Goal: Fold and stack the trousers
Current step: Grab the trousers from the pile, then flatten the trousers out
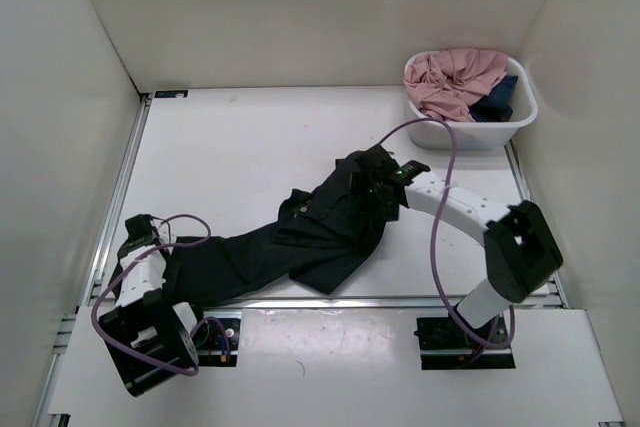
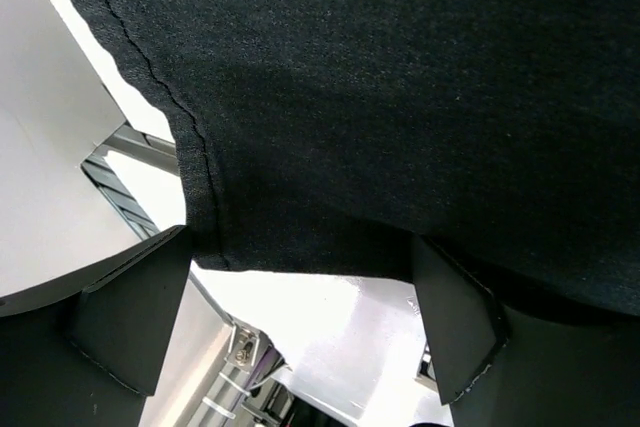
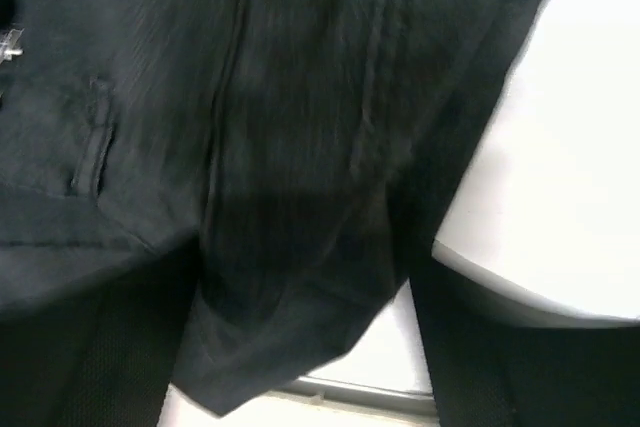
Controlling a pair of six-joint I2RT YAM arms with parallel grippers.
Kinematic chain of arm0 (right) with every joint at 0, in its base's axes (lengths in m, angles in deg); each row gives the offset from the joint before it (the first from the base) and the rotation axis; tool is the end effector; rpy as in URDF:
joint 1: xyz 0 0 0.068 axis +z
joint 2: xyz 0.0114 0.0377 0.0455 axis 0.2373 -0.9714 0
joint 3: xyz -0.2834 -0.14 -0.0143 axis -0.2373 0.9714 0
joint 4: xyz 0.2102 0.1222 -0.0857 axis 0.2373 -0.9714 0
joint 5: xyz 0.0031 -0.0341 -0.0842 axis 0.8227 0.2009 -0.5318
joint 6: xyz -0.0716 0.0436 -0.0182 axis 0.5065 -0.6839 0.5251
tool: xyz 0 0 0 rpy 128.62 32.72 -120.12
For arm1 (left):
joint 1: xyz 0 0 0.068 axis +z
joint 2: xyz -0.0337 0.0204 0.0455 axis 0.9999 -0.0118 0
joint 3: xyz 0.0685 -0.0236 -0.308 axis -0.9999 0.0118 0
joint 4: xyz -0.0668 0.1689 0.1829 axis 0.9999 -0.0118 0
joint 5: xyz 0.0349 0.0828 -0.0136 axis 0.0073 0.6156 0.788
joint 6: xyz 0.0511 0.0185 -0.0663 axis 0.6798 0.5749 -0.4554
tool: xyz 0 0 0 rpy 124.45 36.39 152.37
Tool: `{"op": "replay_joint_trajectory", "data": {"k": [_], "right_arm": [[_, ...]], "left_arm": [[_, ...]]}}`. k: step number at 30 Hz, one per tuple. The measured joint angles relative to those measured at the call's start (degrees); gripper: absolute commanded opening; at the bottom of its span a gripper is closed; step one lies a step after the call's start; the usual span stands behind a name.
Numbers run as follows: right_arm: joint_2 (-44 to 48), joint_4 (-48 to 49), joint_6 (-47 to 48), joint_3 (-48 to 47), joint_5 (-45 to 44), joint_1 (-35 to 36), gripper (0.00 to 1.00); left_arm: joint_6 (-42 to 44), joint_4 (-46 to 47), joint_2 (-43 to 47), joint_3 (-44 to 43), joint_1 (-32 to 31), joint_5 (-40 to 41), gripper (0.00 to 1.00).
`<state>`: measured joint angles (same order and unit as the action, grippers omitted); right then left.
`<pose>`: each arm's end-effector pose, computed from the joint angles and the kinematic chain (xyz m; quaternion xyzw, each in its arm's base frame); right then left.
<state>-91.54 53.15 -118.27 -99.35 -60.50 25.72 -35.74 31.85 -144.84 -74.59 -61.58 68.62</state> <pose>0.2609 0.1998 0.2388 0.0252 0.9655 0.1017 0.2383 0.0938 0.0872 0.1443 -0.0781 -0.9641 -0.2520 0.0307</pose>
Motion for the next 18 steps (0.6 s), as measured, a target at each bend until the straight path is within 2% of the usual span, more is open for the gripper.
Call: {"op": "replay_joint_trajectory", "data": {"k": [2, 3, 4, 8, 11, 12, 13, 14, 15, 17, 18], "right_arm": [[-3.69, 0.61, 0.55, -1.03, 2.54, -1.49, 0.31], [-5.01, 0.68, 0.76, -1.66, 3.80, -2.36, 0.03], [-5.79, 0.72, 1.14, -2.25, 5.07, -3.52, 0.00], [-5.62, -1.73, 2.80, -6.56, 11.74, -11.26, 0.00], [-3.93, -6.36, 5.31, -13.97, 15.41, -19.52, 0.00], [-3.19, -8.13, 6.14, -17.00, 15.98, -22.47, 0.04], [-2.21, -9.90, 7.37, -20.33, 16.59, -26.21, 0.18], [-1.22, -11.67, 8.59, -23.41, 17.16, -29.97, 0.45], [-0.35, -13.97, 9.68, -26.16, 17.59, -33.75, 0.64], [1.81, -17.55, 13.46, -29.18, 17.16, -42.18, 0.93], [3.08, -19.10, 15.50, -29.00, 16.26, -46.18, 0.99]], "left_arm": [[0.13, 0.15, -0.74, -0.24, 0.46, -0.13, 1.00], [0.35, 0.22, -1.22, -0.42, 0.70, -0.26, 1.00], [0.70, 0.42, -1.70, -0.50, 0.83, -0.26, 1.00], [1.86, 0.87, -3.98, -0.96, 1.20, -0.24, 1.00], [2.32, 0.50, -6.25, -2.03, 1.29, -0.39, 1.00], [2.38, 0.20, -7.28, -2.58, 1.31, -0.44, 1.00], [2.38, -0.04, -8.26, -3.08, 1.31, -0.44, 1.00], [2.38, -0.33, -9.38, -3.67, 1.33, -0.46, 1.00], [2.38, -0.63, -10.25, -4.15, 1.33, -0.46, 1.00], [2.38, -1.09, -11.72, -4.94, 1.36, -0.48, 1.00], [2.38, -1.25, -12.11, -5.18, 1.40, -0.52, 1.00]]}}
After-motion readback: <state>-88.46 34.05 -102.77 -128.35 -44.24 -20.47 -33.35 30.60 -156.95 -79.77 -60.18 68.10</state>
